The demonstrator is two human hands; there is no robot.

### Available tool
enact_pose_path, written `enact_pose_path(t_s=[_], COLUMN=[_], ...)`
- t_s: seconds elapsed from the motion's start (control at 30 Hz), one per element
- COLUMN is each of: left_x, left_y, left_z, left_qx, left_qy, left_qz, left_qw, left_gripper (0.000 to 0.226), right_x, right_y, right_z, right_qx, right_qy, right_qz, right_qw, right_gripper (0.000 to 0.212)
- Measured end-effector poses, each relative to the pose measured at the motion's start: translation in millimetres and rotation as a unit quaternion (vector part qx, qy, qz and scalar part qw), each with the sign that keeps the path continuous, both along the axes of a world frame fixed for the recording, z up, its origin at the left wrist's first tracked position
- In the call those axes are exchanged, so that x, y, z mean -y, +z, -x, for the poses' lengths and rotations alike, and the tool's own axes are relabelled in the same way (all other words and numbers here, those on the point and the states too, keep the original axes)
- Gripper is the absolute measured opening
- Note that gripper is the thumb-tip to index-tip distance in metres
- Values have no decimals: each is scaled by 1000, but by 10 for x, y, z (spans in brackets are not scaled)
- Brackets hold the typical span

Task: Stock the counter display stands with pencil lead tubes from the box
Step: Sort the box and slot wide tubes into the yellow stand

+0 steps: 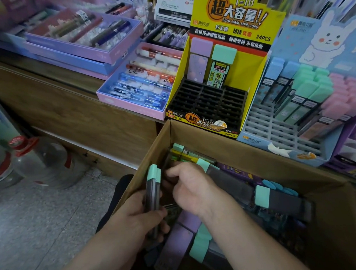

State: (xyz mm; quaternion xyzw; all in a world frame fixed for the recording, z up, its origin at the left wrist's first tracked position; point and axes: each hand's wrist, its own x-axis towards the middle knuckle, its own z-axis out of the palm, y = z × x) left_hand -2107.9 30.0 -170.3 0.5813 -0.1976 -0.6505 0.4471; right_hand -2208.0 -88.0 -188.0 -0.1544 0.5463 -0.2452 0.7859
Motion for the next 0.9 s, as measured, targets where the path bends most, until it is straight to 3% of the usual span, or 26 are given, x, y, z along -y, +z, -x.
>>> enact_pose_path(t_s=[0.23,0.37,0.5,0.7,0.9], left_x=[-6,-6,-5,-9,-1], left_y=[15,27,41,58,68], left_z=[20,27,48,52,47], left_qx=[4,4,12,10,10], left_qy=[-3,-1,9,8,4], left_qz=[6,9,14,9,12], left_qw=[1000,1000,1000,1000,1000], left_gripper=[28,27,30,29,25], right_x=[29,12,-29,-84,-124], right_y=[-51,-81,-81,-91,-12], right_z=[6,-47,-128,-154,-45], right_qx=[-4,-21,-67,-118,-92], right_qy=[-44,-17,8,30,40], right_qz=[7,30,73,104,150], right_qw=[999,999,995,987,983], right_gripper=[35,19,24,14,17])
